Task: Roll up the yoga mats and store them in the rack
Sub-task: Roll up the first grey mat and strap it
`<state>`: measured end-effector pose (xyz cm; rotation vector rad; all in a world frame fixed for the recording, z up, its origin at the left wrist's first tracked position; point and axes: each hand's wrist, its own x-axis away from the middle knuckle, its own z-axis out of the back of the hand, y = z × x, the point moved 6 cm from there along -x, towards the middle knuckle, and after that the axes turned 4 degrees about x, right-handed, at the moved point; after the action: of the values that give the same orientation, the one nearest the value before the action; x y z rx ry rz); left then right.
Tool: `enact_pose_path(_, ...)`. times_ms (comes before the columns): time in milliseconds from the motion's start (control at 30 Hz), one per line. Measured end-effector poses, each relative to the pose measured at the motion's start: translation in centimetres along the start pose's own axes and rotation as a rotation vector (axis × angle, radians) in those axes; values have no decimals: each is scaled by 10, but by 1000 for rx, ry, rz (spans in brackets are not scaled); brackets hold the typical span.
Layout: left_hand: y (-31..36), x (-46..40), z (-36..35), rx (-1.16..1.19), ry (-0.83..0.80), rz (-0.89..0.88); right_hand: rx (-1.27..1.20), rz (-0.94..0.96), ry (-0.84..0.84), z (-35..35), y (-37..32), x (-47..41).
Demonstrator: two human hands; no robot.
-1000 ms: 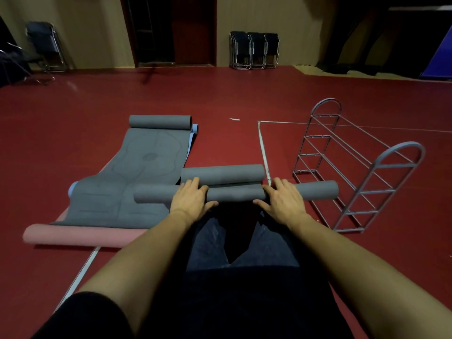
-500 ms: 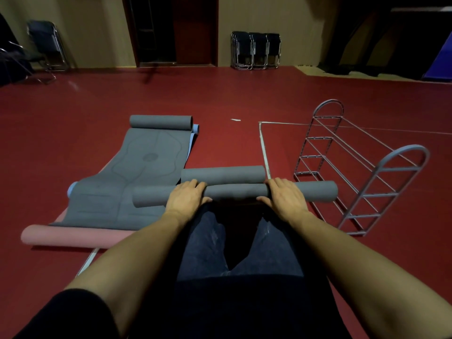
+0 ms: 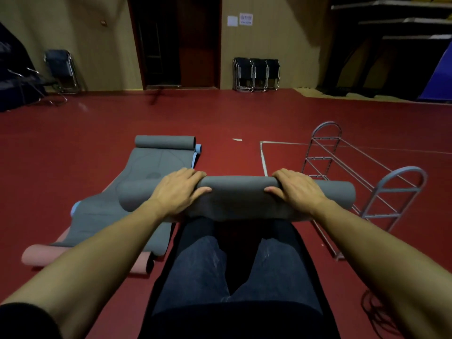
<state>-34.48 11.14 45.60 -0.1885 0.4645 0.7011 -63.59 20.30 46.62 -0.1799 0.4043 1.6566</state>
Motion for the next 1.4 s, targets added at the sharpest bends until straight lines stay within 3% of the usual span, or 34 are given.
enact_pose_path(200,2,-35,70,-49,14,-33,106,101,154,83,11,-20)
enact_pose_path(300,6,-44,89,-7,-72,-34,139,94,164,103,15,-21)
enact_pose_path(567,17,2,34,428,-623,136,-173,2,-263,46,2,17)
enact_pose_path(700,25,51,-9,613,-775,166,-321,0,-477,4,-14,50)
enact_pose_path(867,34,88,-47,683,-914,204,-439,-1,-635,-29,-33,82)
enact_pose_path(1133,45,117,-72,563,-946,218,-518,-57,-644,-63,-42,109)
enact_pose_path(1400,59,127,-74,393,-792,146,-491,-37,-572,-65,-43,121)
